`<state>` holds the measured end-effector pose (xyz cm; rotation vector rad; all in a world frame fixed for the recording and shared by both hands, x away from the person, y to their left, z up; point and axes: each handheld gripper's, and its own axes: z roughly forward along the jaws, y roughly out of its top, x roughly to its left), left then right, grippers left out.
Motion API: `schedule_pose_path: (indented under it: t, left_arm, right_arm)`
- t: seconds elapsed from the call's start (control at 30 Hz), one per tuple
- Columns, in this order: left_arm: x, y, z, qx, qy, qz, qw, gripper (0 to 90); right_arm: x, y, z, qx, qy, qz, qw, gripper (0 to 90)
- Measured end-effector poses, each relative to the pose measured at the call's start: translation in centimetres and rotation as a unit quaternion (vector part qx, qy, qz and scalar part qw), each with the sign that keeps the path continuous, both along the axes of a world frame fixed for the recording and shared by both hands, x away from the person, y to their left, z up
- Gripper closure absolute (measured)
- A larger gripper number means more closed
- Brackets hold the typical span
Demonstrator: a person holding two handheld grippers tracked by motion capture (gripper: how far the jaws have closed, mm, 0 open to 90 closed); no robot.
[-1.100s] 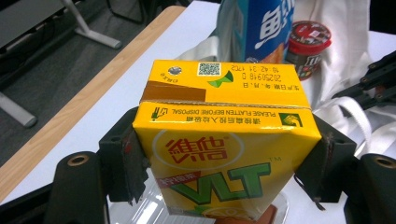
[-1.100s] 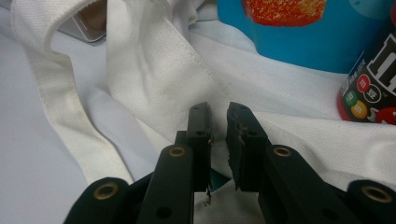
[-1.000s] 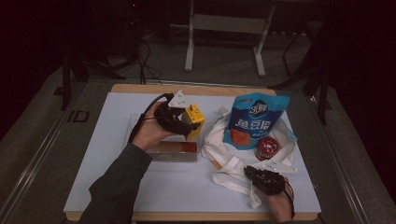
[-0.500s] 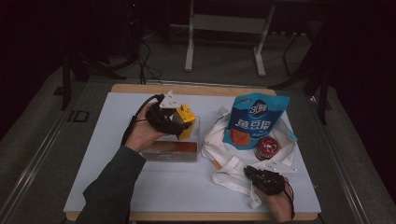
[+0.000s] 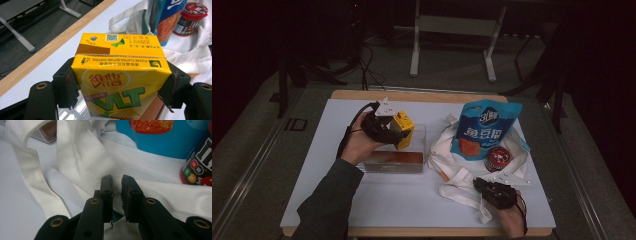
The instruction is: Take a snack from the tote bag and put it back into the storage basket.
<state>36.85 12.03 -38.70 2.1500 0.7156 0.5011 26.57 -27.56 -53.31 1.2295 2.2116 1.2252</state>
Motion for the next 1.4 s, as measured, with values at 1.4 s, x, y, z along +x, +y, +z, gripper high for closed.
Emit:
schedule_pose_path:
  t: [1.4]
  left_arm:
    - [0.7,6.1,-5.0,0.006,0.025,0.153,0.9878,28.5]
  right_arm:
    - [0.0,0.0,0.0,0.000,0.000,-0.002,1.0000,79.6]
